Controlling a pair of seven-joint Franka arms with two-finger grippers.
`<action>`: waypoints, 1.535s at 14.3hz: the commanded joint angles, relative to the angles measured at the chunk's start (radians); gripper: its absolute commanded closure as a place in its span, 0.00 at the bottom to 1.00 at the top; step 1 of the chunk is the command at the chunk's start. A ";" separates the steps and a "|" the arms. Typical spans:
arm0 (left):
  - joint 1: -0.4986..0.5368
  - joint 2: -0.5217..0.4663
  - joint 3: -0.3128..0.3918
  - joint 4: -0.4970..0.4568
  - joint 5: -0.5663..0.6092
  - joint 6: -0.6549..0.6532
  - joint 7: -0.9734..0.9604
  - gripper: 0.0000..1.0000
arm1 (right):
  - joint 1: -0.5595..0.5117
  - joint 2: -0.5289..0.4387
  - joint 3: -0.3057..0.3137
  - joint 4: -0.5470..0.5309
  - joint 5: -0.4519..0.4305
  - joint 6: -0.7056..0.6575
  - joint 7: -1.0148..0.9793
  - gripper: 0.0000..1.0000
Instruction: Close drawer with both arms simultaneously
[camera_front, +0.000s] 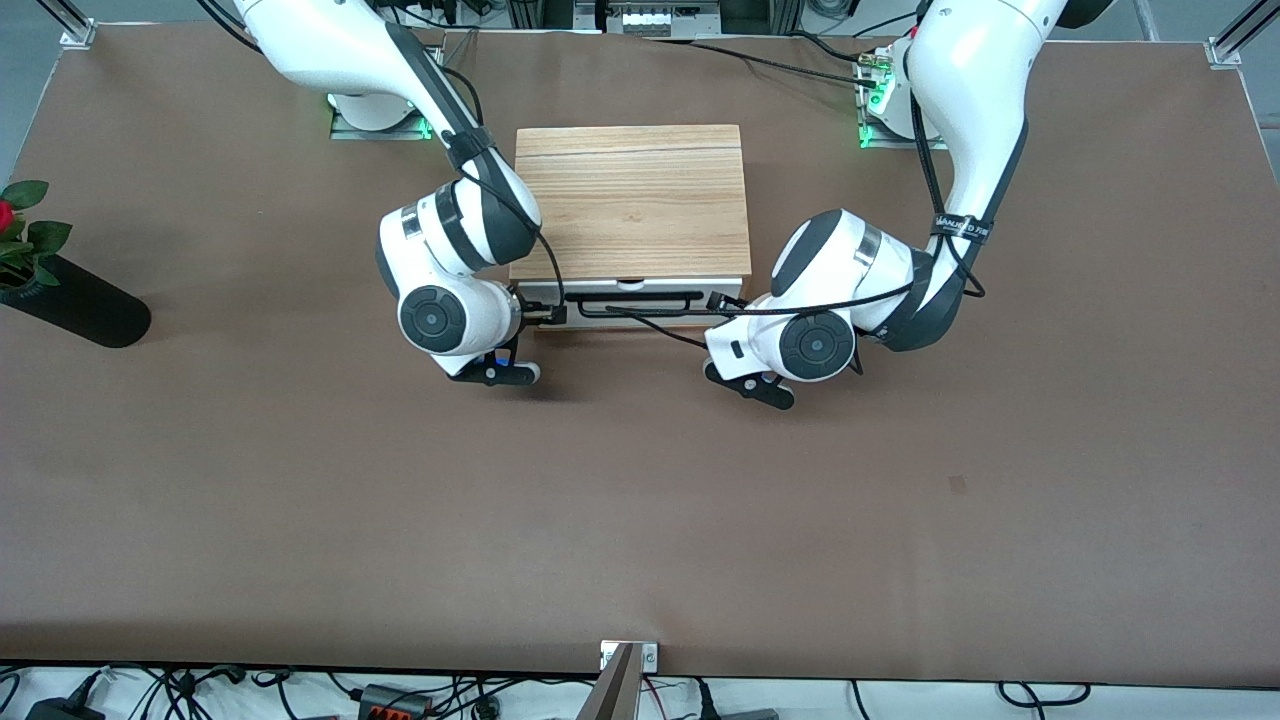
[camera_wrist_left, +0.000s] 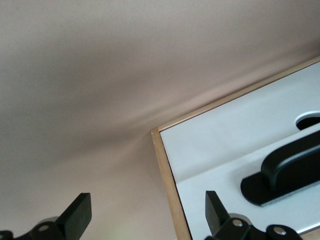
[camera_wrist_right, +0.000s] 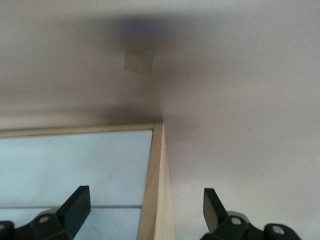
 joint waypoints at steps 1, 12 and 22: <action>0.000 0.012 0.000 0.010 -0.018 -0.043 0.010 0.00 | 0.019 -0.022 -0.003 -0.012 0.000 -0.069 -0.012 0.00; 0.014 0.029 0.009 0.030 -0.102 -0.073 0.012 0.00 | -0.061 -0.054 -0.034 0.217 -0.230 -0.091 -0.029 0.00; 0.165 -0.166 0.032 0.167 0.099 -0.117 -0.011 0.00 | -0.410 -0.319 -0.011 0.212 -0.221 -0.337 -0.406 0.00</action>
